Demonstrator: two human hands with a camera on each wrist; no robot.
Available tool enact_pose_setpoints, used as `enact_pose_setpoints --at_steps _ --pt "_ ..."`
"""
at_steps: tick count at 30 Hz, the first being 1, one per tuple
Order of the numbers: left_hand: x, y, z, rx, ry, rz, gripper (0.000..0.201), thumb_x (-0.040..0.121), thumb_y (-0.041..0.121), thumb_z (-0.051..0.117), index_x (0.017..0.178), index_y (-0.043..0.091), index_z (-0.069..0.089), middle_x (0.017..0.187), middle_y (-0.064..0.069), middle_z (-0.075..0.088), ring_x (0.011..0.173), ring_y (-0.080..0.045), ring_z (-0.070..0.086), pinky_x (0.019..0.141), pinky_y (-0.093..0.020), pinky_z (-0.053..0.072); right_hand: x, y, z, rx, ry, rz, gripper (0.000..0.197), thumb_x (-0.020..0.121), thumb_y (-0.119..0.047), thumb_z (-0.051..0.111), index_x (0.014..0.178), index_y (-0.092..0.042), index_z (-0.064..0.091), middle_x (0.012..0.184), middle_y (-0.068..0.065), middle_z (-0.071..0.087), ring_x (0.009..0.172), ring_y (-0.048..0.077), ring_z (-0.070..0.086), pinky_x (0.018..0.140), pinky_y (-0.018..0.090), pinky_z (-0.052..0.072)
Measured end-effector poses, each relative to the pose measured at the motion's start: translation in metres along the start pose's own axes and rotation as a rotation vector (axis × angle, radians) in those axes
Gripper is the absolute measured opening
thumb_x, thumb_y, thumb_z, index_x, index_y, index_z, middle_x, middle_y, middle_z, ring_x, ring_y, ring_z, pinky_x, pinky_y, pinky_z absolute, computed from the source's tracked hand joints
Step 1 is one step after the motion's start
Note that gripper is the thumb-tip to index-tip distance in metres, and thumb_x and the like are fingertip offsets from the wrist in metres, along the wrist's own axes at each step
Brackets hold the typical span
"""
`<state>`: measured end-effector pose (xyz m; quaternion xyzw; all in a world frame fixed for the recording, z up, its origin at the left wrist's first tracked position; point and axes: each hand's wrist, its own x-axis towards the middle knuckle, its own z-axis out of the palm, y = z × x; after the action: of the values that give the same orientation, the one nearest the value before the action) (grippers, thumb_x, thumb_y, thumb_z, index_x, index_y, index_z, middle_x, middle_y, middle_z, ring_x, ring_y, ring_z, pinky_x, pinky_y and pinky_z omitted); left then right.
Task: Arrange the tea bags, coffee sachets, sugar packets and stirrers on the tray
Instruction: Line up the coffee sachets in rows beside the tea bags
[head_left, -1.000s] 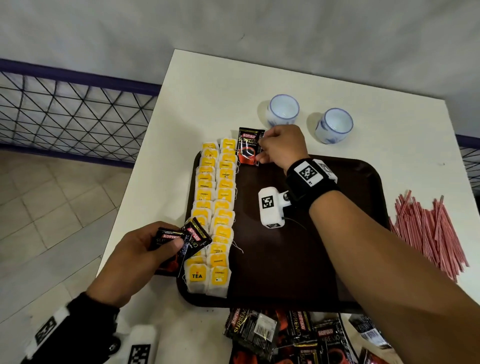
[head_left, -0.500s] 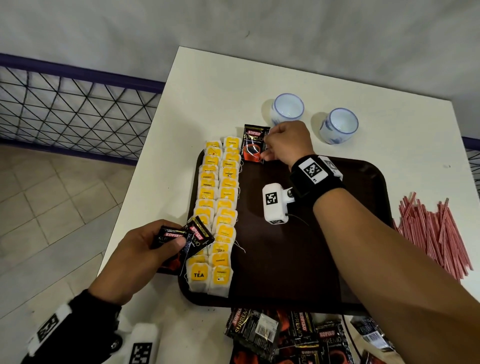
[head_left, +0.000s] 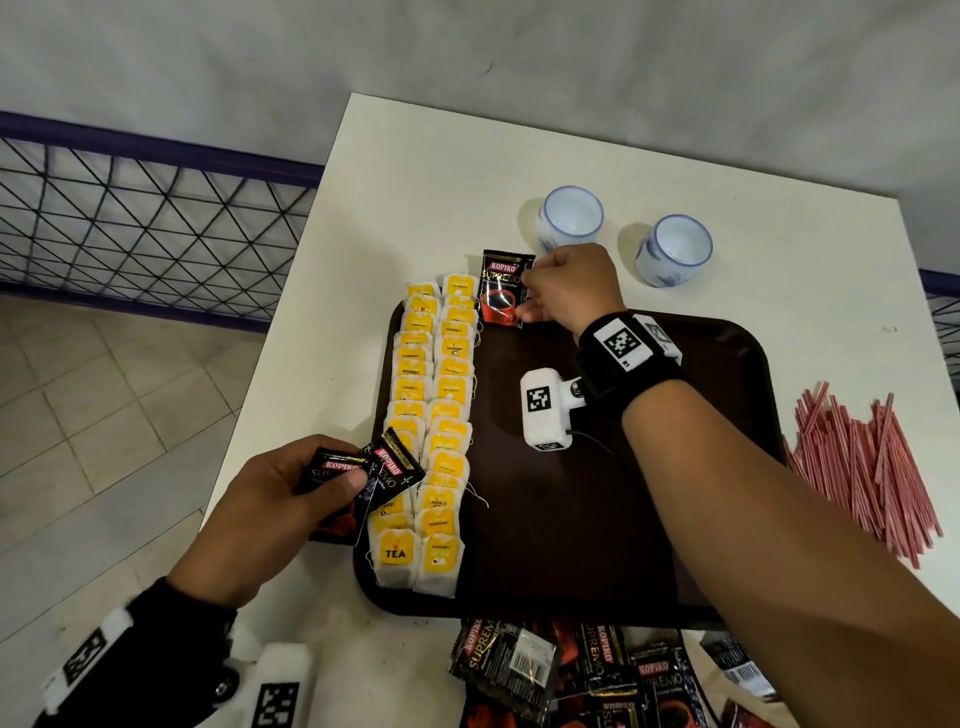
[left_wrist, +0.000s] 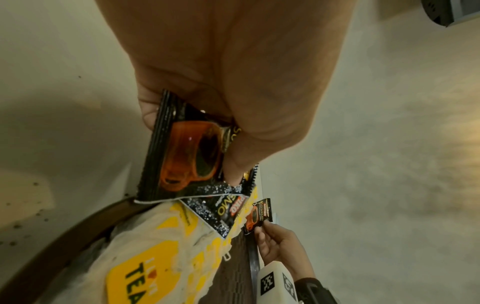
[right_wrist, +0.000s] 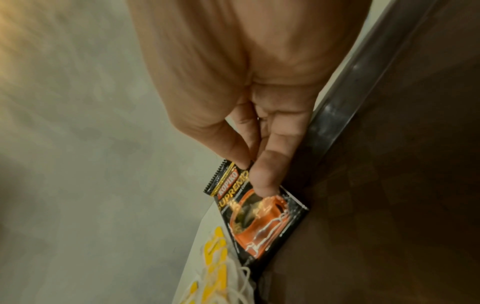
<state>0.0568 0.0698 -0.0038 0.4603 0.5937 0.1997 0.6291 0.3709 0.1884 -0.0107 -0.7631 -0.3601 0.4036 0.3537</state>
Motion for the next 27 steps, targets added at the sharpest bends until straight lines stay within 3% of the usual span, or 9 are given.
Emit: enact_pose_setpoints --at_steps 3,7,10,12,14,16,20,23,27 --pt "0.003 0.007 0.0 -0.033 0.015 0.01 0.014 0.089 0.003 0.067 0.098 0.012 0.075 0.091 -0.016 0.076 0.079 -0.032 0.073 0.081 -0.058 0.059 -0.004 0.004 -0.005 0.026 0.033 0.003 0.006 0.082 -0.004 0.06 0.078 -0.001 0.062 0.065 0.015 0.066 0.057 0.033 0.072 0.071 0.052 0.062" --pt "0.014 0.03 0.01 -0.09 0.001 0.059 0.016 0.089 0.005 0.068 0.102 0.011 0.075 0.097 -0.021 0.074 0.084 -0.034 0.072 0.074 -0.049 0.062 -0.022 0.006 -0.014 0.053 0.041 -0.027 0.008 0.087 -0.005 0.06 0.081 -0.007 0.066 0.066 0.008 0.067 0.056 0.028 0.069 0.052 0.032 0.054" --pt "0.028 0.051 0.027 -0.062 -0.032 0.148 0.017 0.088 0.008 0.07 0.104 0.014 0.075 0.092 -0.008 0.078 0.082 -0.022 0.075 0.066 -0.027 0.061 -0.046 0.006 -0.018 0.209 -0.102 -0.046 0.007 0.09 -0.002 0.064 0.085 -0.006 0.068 0.072 0.008 0.066 0.051 0.02 0.063 0.041 0.024 0.043" --pt "0.037 0.064 0.04 -0.028 -0.038 0.224 0.017 0.088 0.011 0.072 0.102 0.02 0.076 0.092 0.001 0.079 0.084 -0.014 0.075 0.069 -0.021 0.059 -0.064 0.004 -0.023 0.321 -0.265 -0.011 0.004 0.092 -0.01 0.067 0.091 -0.006 0.068 0.076 0.01 0.066 0.053 0.019 0.062 0.041 0.022 0.042" --pt "0.046 0.074 0.052 -0.029 -0.024 0.277 0.017 0.087 0.013 0.074 0.102 0.021 0.077 0.092 0.003 0.079 0.085 -0.013 0.075 0.074 -0.023 0.058 -0.079 0.004 -0.028 0.396 -0.413 0.022 0.016 0.088 -0.021 0.069 0.095 -0.006 0.067 0.078 0.009 0.068 0.057 0.019 0.064 0.044 0.021 0.043" --pt "0.053 0.079 0.062 -0.048 0.004 0.302 0.017 0.086 0.014 0.076 0.103 0.018 0.077 0.093 0.0 0.079 0.086 -0.015 0.075 0.077 -0.028 0.058 -0.088 0.005 -0.031 0.437 -0.484 0.01 0.019 0.081 -0.022 0.07 0.093 -0.007 0.065 0.078 0.009 0.067 0.059 0.019 0.065 0.045 0.021 0.043" --pt "0.063 0.084 0.075 -0.101 0.011 0.325 0.025 0.08 0.009 0.081 0.103 0.014 0.073 0.1 -0.006 0.076 0.097 -0.027 0.073 0.086 -0.048 0.059 -0.09 0.011 -0.026 0.444 -0.4 -0.054 0.014 0.086 0.003 0.068 0.082 -0.004 0.056 0.07 0.014 0.057 0.053 0.016 0.065 0.041 0.02 0.041" --pt "0.066 0.082 0.08 -0.102 0.063 0.355 0.025 0.078 0.008 0.083 0.096 0.012 0.066 0.099 -0.01 0.074 0.097 -0.029 0.071 0.086 -0.053 0.059 -0.085 0.013 -0.022 0.465 -0.334 -0.035 0.02 0.087 0.005 0.066 0.076 -0.005 0.053 0.069 0.016 0.055 0.048 0.015 0.063 0.039 0.02 0.039" --pt "0.066 0.082 0.081 -0.138 0.11 0.384 0.012 0.083 0.011 0.079 0.085 0.015 0.069 0.092 -0.01 0.072 0.087 -0.03 0.071 0.083 -0.056 0.059 -0.079 0.014 -0.023 0.448 -0.252 -0.012 0.029 0.089 0.006 0.065 0.07 -0.01 0.049 0.059 0.013 0.055 0.045 0.015 0.061 0.038 0.021 0.039"
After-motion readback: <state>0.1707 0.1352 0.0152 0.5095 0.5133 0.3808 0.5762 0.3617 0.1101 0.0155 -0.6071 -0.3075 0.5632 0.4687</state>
